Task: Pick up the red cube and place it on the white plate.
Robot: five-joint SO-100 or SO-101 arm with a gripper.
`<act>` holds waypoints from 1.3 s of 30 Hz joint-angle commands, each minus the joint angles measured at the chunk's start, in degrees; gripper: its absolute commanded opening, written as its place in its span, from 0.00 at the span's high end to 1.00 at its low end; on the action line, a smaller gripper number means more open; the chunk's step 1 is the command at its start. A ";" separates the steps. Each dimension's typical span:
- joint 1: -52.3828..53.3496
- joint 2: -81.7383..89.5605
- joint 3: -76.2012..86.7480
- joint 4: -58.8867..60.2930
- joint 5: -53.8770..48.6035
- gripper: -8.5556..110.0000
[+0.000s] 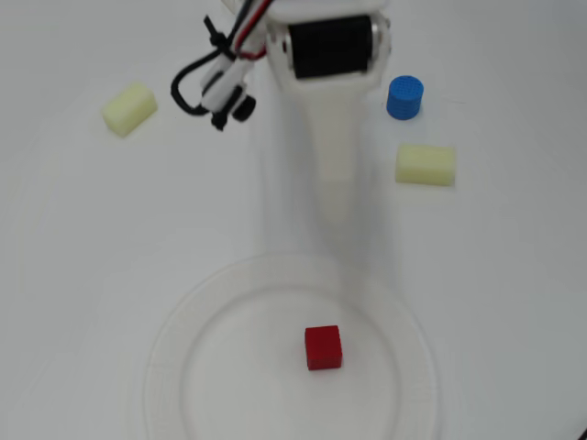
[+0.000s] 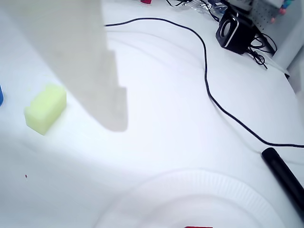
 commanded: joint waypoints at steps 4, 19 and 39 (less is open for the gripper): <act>0.70 25.49 23.38 0.35 2.72 0.69; 5.01 68.64 89.82 -31.20 0.79 0.72; -0.53 108.37 140.10 -42.01 -0.09 0.71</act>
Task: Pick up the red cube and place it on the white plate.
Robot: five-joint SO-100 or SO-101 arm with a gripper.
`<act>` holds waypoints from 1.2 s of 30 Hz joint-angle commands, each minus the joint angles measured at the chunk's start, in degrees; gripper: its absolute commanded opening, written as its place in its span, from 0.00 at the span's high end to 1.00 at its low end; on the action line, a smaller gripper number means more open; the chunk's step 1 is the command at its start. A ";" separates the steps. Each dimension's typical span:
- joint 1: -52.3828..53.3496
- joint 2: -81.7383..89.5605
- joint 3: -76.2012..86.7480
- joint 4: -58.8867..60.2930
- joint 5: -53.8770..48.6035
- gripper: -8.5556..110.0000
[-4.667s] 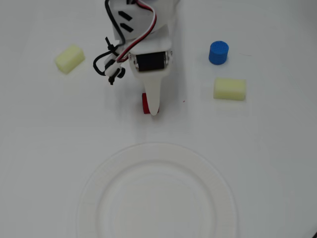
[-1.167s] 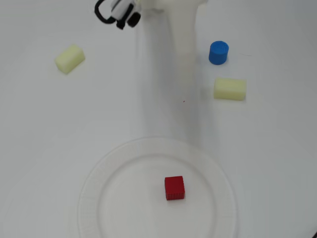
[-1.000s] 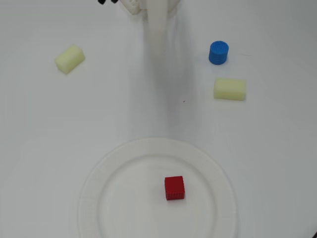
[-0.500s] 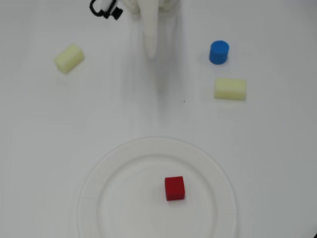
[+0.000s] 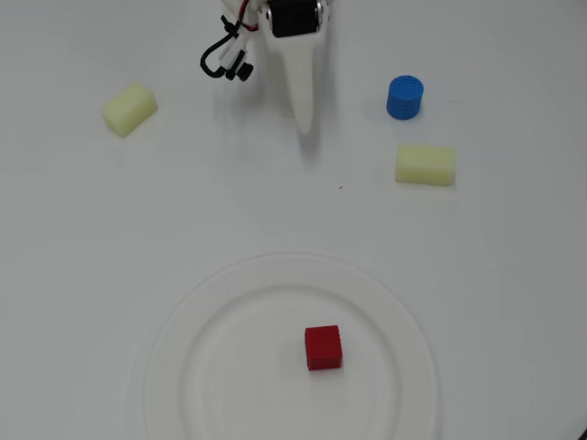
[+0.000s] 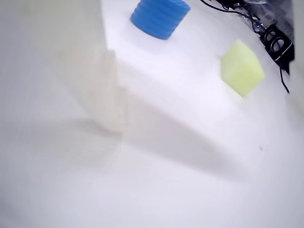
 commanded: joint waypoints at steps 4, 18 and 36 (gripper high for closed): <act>-2.90 15.12 7.56 7.82 -0.62 0.80; -1.14 16.26 7.29 11.78 3.69 0.93; 1.14 16.17 7.21 12.13 6.33 0.93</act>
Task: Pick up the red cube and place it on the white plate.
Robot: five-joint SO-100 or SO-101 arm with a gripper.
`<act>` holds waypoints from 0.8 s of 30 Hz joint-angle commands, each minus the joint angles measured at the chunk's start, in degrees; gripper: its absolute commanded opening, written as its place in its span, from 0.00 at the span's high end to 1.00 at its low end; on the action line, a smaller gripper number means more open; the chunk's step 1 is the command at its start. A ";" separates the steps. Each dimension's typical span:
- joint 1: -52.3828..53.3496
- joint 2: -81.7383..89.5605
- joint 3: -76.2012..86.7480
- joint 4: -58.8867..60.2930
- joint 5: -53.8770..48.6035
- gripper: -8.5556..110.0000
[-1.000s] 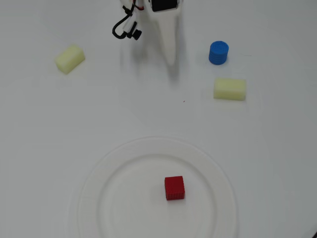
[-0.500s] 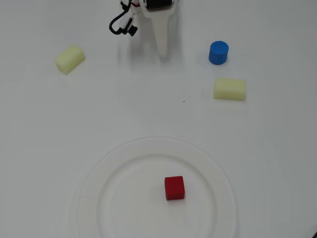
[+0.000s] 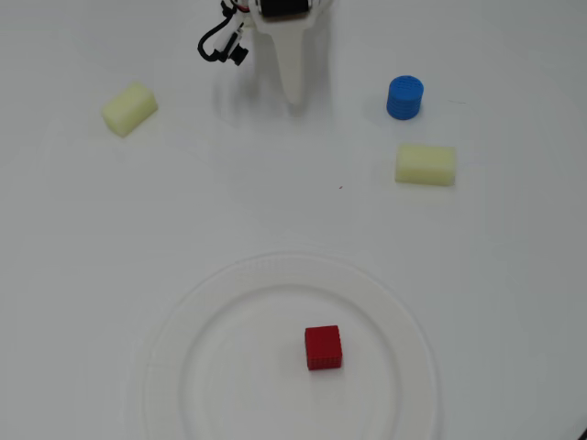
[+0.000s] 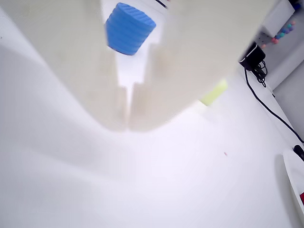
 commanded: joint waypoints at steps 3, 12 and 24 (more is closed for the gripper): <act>-0.09 0.44 0.09 0.18 -0.09 0.93; -0.09 0.44 0.09 0.18 -0.53 0.92; -0.09 0.44 0.09 0.18 -0.53 0.92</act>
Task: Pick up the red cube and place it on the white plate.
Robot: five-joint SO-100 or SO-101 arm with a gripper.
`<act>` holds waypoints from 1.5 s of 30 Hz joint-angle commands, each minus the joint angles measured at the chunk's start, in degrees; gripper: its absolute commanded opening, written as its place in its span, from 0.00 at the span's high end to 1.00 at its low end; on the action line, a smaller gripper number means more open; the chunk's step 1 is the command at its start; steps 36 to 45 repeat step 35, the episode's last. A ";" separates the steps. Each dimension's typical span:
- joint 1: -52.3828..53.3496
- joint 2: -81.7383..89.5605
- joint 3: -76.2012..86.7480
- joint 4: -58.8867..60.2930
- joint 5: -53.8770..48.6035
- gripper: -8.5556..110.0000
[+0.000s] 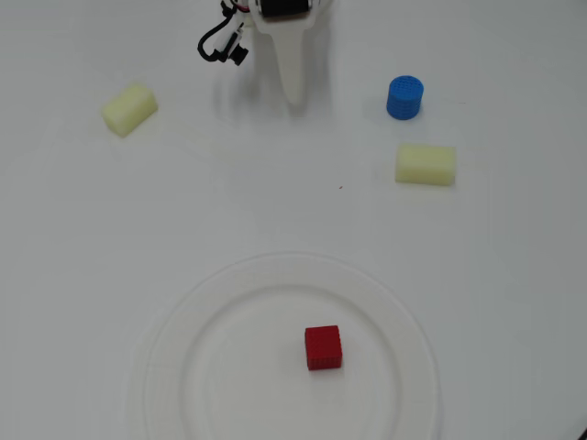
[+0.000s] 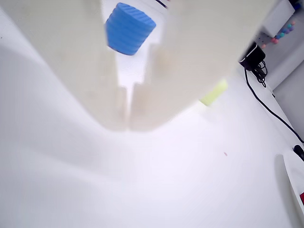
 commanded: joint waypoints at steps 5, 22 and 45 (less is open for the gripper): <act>-0.09 0.44 0.09 0.18 -0.53 0.92; -0.09 0.44 0.09 0.18 -0.62 0.92; 1.14 0.35 0.09 0.18 0.26 0.92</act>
